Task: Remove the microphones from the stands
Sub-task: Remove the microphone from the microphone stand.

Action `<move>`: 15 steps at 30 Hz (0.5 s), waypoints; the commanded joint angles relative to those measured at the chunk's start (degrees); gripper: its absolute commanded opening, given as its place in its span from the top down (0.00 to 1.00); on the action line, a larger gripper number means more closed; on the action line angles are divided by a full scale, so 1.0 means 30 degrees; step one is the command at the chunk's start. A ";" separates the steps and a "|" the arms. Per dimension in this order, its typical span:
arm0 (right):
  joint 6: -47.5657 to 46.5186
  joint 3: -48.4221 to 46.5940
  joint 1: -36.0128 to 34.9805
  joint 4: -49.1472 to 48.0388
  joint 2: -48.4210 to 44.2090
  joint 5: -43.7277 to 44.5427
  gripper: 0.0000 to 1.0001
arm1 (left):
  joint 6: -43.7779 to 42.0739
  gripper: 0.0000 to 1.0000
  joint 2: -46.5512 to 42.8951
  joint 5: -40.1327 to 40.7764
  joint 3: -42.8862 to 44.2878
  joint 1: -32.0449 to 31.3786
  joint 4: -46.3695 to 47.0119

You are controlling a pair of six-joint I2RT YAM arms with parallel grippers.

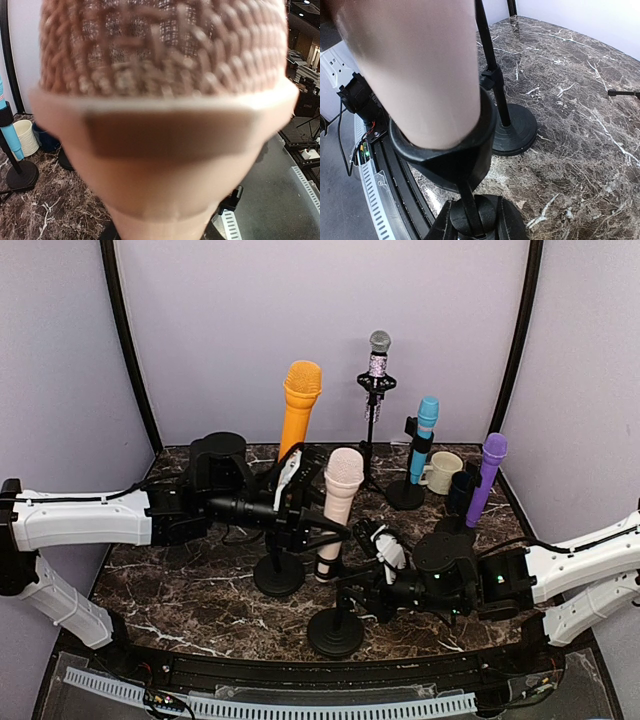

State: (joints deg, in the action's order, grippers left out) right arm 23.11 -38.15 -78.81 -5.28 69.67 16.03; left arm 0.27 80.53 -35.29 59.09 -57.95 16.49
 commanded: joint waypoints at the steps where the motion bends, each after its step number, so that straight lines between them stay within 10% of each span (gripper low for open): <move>1: 0.1346 0.1495 0.0050 0.5601 0.1471 -0.0893 1.00 | 0.1582 1.00 -0.2011 -0.0871 0.1790 0.0205 0.2245; 15: 0.0918 0.1452 0.0068 0.5334 0.1766 -0.1240 1.00 | 0.3157 1.00 -0.1066 -0.0533 0.3353 0.1283 0.0615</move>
State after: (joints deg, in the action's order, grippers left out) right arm 23.94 -38.15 -78.70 -8.58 71.26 14.31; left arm 4.86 80.86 -35.33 62.85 -55.48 9.17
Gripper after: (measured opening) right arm 0.202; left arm 0.357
